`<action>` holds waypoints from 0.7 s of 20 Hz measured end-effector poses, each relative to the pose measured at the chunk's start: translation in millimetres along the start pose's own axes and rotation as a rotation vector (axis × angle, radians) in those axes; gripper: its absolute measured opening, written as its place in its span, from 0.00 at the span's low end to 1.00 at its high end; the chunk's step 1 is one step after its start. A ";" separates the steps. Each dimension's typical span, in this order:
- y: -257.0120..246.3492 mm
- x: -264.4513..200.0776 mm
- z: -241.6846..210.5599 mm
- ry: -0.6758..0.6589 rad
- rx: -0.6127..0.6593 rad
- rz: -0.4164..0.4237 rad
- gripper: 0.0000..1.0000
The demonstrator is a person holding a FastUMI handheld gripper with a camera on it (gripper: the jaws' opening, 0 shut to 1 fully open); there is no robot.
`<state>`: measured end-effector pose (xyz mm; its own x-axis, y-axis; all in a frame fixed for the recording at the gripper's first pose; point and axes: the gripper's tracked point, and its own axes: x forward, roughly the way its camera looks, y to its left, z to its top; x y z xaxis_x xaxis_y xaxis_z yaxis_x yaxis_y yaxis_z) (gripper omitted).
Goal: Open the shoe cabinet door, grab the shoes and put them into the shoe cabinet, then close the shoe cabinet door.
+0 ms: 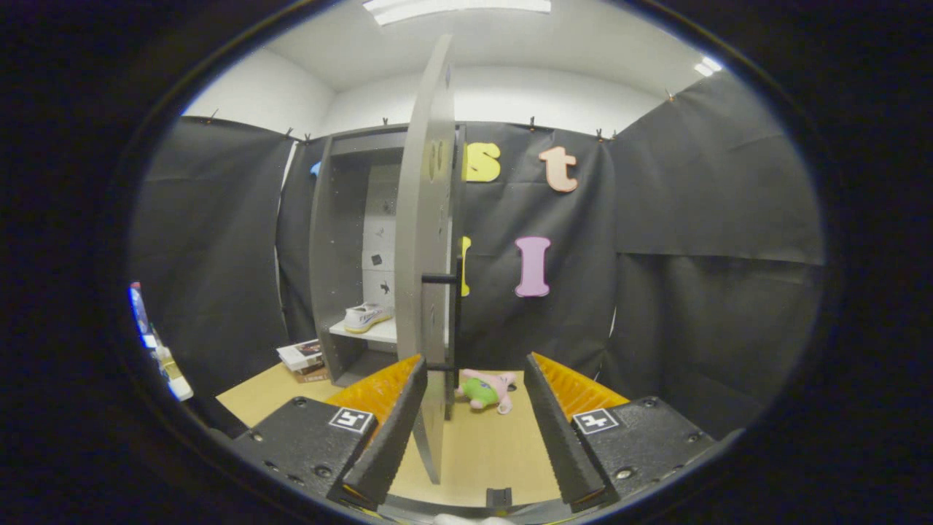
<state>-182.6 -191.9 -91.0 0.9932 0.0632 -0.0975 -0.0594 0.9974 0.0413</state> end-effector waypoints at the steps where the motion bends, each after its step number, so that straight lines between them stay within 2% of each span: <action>1: 9.8 -7.4 -8.8 0.013 0.013 0.014 0.85; 7: 73.1 -9.7 -81.5 0.112 0.000 0.081 0.86; 14: 177.0 39.1 -253.5 0.375 0.024 0.195 0.86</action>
<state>-179.6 -3.9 -339.6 0.8580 0.2640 -0.4407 -0.2362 0.9645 0.1180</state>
